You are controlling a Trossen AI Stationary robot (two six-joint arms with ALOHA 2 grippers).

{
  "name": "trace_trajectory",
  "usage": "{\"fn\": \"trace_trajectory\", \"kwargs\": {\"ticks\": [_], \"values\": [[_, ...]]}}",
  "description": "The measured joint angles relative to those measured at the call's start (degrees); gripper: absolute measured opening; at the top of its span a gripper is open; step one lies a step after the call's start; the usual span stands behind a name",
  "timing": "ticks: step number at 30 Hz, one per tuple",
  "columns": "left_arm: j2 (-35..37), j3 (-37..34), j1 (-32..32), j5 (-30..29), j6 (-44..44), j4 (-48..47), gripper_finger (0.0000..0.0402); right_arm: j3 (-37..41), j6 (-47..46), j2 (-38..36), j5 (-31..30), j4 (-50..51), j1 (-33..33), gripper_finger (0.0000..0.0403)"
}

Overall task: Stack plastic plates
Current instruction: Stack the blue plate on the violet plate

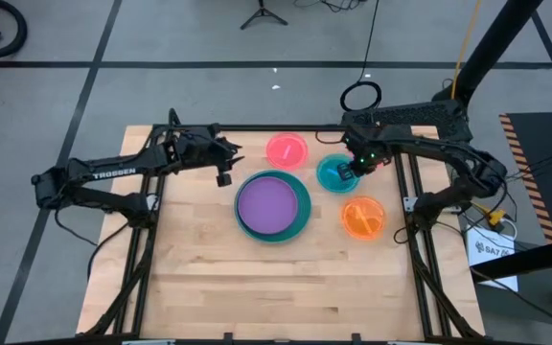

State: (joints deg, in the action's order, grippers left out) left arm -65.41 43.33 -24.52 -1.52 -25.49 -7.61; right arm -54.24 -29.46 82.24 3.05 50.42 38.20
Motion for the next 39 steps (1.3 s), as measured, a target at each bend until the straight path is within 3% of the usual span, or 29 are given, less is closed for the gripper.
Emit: {"fn": "trace_trajectory", "kwargs": {"ticks": [15, 39], "values": [[2.89, 0.02, -2.22, -1.03, -0.31, -8.98, 0.0147, 0.02, 1.76, 7.0, 0.02, -1.58, 8.1, 0.0133], [2.89, 0.02, -2.2, -1.05, 2.05, -10.8, 0.0147, 0.0, 3.4, 12.63, -0.02, -5.18, 8.61, 0.0128]]}}
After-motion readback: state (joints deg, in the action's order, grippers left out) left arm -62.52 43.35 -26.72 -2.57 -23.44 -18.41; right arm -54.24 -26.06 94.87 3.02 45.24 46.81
